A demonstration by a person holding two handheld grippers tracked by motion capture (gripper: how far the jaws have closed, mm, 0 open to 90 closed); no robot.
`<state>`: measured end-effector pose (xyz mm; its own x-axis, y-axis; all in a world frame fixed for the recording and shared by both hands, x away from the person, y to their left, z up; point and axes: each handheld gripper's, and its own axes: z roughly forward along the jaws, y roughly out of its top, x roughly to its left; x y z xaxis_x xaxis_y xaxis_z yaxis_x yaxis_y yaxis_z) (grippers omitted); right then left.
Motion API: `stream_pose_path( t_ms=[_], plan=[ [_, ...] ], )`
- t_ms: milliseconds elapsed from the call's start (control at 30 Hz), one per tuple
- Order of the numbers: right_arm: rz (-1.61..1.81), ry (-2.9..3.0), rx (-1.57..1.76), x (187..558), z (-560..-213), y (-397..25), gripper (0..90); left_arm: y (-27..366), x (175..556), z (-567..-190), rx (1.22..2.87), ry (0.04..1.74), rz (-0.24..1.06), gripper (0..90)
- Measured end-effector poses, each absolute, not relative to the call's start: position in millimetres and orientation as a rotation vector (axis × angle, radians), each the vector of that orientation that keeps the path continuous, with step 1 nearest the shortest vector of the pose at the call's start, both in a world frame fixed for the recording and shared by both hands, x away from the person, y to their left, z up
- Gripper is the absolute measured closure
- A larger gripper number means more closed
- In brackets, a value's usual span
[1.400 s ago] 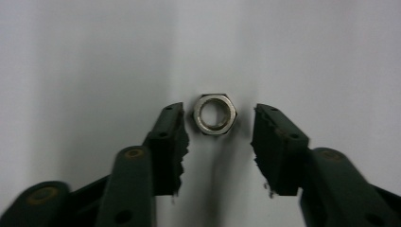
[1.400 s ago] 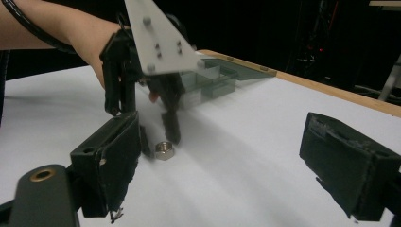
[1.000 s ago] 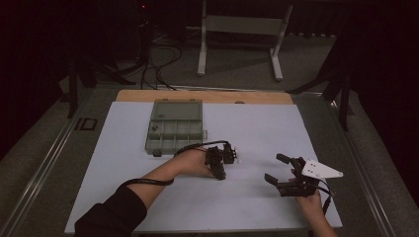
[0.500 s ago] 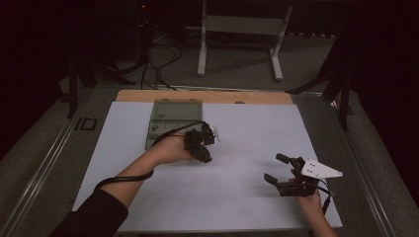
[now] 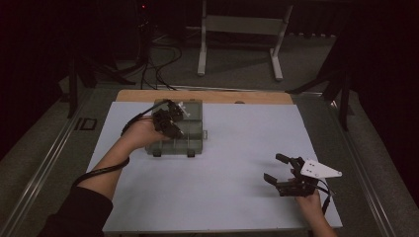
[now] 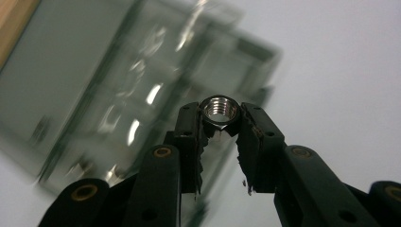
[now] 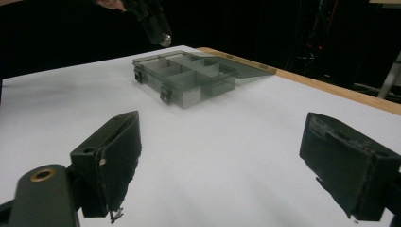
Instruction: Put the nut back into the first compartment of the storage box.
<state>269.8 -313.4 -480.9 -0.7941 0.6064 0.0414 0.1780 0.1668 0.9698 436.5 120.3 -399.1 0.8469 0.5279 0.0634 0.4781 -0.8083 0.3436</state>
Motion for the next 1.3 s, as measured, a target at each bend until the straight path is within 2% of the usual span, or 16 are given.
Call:
stream_pose_path(
  t_ms=[200, 300, 433, 567, 633, 733, 867, 1067, 1133, 1200, 1300],
  plan=[
    [1.663, 2.093, 0.746, 269.7, -480.8, -313.4, 13.4, 153.0, 461.6, -412.8, 2.642, 1.02, 0.299, 71.2],
    [1.664, 2.093, 0.747, 269.8, -480.9, -313.6, 13.5, 163.1, 470.5, -425.0, 2.625, 1.091, 0.283, 71.2],
    [1.666, 2.093, 0.747, 269.6, -480.8, -314.0, 13.4, 171.4, 478.2, -438.0, 2.57, 1.206, 0.325, 71.0],
    [1.666, 2.092, 0.749, 269.3, -480.8, -314.2, 13.5, 181.4, 479.0, -442.9, 2.475, 1.279, 0.306, 65.5],
    [1.667, 2.091, 0.751, 269.1, -480.7, -314.7, 13.5, 183.4, 474.9, -442.9, 2.455, 1.277, 0.314, 56.0],
    [1.667, 2.089, 0.749, 268.8, -480.5, -314.5, 13.5, 186.6, 464.7, -440.9, 2.411, 1.264, 0.328, 46.7],
    [1.664, 2.087, 0.744, 268.2, -480.1, -314.1, 13.5, 191.5, 444.6, -440.6, 2.303, 1.216, 0.269, 35.3],
    [1.662, 2.089, 0.745, 268.2, -480.1, -313.7, 13.4, 191.1, 402.2, -444.3, 2.202, 1.053, 0.149, 15.9],
    [1.661, 2.09, 0.747, 268.3, -480.3, -313.5, 13.4, 188.5, 387.1, -444.8, 2.168, 1.017, 0.156, 14.3],
    [1.659, 2.091, 0.745, 268.2, -480.2, -313.3, 13.4, 186.7, 372.8, -445.7, 2.134, 0.977, 0.148, 8.8],
    [1.657, 2.091, 0.745, 267.8, -479.8, -313.4, 13.4, 186.6, 347.8, -449.0, 2.052, 0.9, 0.134, 8.0]
  ],
)
